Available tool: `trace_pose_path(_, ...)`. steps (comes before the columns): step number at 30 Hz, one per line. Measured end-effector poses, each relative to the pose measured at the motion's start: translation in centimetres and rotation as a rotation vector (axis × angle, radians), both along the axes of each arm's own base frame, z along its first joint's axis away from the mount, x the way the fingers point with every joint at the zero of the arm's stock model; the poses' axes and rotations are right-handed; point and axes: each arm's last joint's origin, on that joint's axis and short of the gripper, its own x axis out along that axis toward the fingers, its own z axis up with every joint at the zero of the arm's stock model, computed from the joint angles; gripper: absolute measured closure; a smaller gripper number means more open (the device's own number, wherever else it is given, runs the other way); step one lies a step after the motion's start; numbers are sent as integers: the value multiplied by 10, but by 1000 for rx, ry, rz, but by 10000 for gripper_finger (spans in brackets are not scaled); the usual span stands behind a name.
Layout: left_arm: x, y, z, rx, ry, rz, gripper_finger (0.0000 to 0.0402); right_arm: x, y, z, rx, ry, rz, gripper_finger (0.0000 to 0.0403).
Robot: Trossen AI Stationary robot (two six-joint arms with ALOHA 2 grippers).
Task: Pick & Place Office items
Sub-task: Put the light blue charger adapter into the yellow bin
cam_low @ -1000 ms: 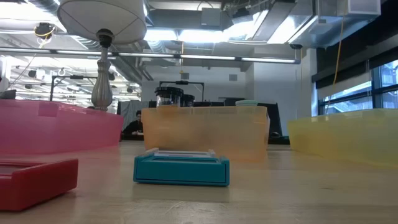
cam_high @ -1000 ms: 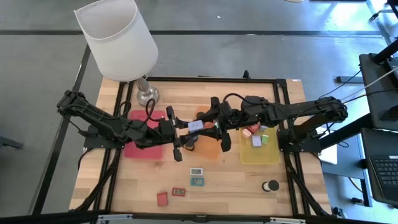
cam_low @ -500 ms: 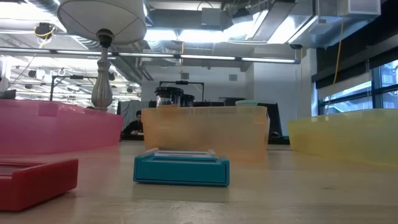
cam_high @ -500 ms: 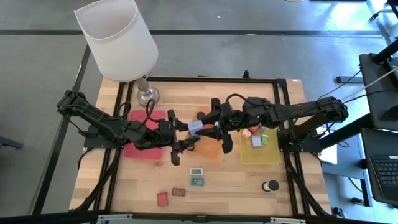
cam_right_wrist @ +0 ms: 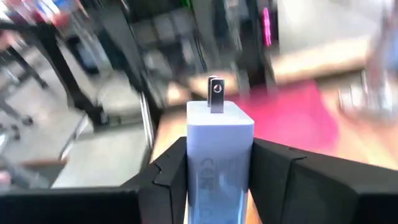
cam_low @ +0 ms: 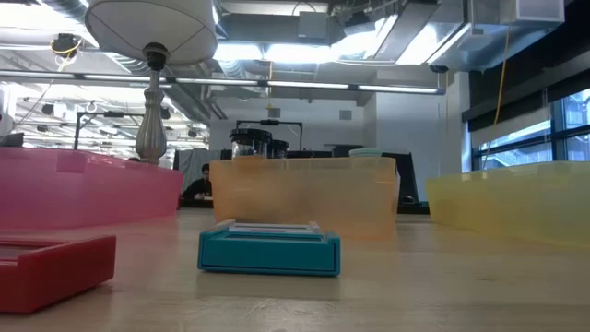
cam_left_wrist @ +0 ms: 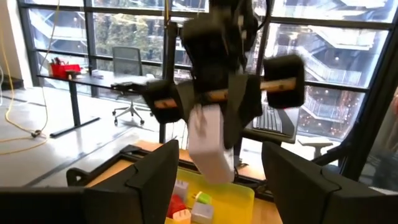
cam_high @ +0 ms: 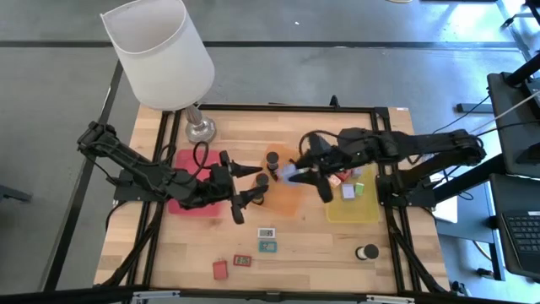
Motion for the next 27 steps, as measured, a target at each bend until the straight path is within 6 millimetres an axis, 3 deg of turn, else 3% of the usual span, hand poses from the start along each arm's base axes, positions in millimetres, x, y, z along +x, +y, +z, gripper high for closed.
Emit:
trace_pose_path(6,-2,-4,0,-40,-11,-3,175,-44,1,-26,53,472,-63,277)
trace_pose_path(11,-3,-6,0,-56,-16,-12,174,-66,7,-51,7,778,-176,276)
trace_pose_path(18,-3,-6,0,-57,-16,-11,175,-75,10,-118,16,990,-279,276)
trace_pose_path(27,-3,-6,0,-41,-10,-8,176,-88,6,-192,194,1106,-417,276)
